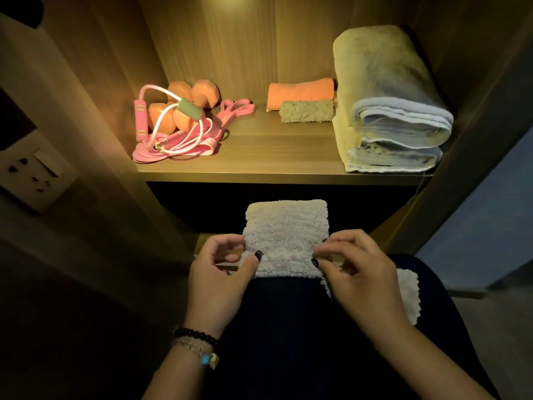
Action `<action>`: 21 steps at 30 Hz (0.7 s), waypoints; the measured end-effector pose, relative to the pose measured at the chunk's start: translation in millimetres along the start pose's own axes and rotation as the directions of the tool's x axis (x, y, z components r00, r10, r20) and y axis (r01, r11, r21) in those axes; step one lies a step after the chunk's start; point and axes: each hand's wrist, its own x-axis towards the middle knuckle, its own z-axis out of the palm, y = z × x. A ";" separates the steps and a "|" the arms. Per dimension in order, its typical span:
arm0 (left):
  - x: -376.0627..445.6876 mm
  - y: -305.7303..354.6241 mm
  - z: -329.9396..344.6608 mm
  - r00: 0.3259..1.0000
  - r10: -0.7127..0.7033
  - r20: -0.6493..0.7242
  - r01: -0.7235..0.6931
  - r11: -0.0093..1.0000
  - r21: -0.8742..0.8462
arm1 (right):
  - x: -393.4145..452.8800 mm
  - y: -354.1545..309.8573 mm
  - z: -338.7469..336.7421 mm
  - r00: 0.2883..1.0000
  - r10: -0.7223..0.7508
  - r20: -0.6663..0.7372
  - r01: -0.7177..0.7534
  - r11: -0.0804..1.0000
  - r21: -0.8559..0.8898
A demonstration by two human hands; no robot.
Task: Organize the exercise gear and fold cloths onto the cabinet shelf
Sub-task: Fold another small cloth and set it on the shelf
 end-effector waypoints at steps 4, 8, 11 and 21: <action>-2.1 11.2 -6.0 0.962 0.240 0.129 -0.265 0.935 0.237 | -11.0 2.4 3.7 0.948 -0.288 0.137 0.309 0.935 -0.176; -3.6 20.0 -12.2 0.838 0.406 0.365 -0.535 0.744 0.399 | -17.0 6.3 -2.8 0.940 -0.280 0.196 0.319 0.925 -0.208; -5.4 21.9 -17.5 0.792 0.388 0.471 -0.586 0.700 0.407 | -20.3 9.9 -6.6 0.946 -0.207 0.249 0.258 0.947 -0.192; 0.9 14.1 -8.8 0.825 0.397 0.402 -0.547 0.738 0.395 | -1.8 11.2 -7.5 0.961 -0.173 0.214 0.208 0.966 -0.152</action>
